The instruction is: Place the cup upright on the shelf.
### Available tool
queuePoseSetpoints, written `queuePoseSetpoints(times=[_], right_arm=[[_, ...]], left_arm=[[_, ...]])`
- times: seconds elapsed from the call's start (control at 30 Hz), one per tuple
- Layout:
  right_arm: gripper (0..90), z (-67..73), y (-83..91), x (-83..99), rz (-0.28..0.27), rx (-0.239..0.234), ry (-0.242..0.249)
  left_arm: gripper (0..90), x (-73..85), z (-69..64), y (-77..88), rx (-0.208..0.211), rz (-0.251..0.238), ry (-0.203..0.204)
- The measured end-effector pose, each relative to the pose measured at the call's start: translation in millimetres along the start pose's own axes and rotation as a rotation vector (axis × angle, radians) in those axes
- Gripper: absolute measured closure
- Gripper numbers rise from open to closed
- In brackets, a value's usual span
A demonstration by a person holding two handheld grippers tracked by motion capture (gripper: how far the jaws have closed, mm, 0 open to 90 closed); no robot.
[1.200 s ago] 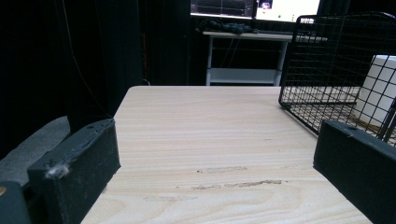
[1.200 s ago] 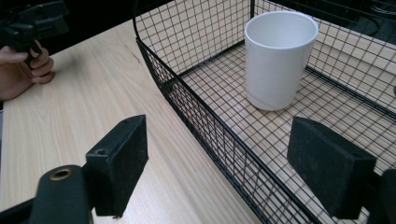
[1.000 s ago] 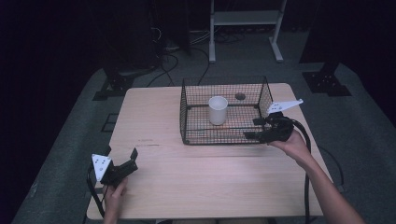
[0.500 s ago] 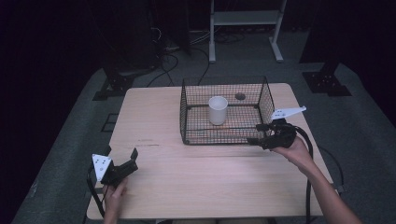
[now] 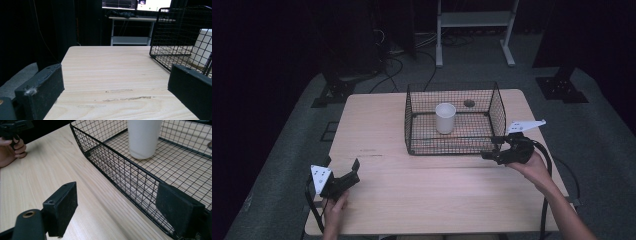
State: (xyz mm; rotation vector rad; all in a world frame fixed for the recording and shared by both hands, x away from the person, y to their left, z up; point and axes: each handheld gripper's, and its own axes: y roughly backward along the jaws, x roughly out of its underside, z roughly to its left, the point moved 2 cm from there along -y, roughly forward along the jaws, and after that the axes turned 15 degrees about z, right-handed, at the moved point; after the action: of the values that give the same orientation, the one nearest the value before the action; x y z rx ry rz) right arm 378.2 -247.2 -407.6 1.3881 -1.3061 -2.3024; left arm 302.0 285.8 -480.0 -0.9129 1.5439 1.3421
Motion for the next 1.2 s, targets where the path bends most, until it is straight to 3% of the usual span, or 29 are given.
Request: queuePoseSetpoints(times=[0.23, 0.47, 0.7, 1.2], right_arm=[[16.9, 3.6, -4.4, 8.6, 0.025, 0.009, 0.007], [16.9, 8.9, -5.4, 12.6, 0.015, 0.021, 0.026], [16.9, 8.4, -7.5, 27.9, 0.024, 0.035, 0.017], [16.5, 14.1, -7.9, 61.6, -0.015, 0.081, 0.003]], left_arm=[[0.0, 0.0, -0.4, -0.1, -0.001, -0.001, -0.001], [0.0, 0.0, -0.4, 0.0, -0.001, -0.001, -0.001], [0.0, 0.0, -0.5, -0.1, -0.001, -0.002, -0.001], [0.0, 0.0, -0.4, 0.0, -0.002, -0.001, 0.001]])
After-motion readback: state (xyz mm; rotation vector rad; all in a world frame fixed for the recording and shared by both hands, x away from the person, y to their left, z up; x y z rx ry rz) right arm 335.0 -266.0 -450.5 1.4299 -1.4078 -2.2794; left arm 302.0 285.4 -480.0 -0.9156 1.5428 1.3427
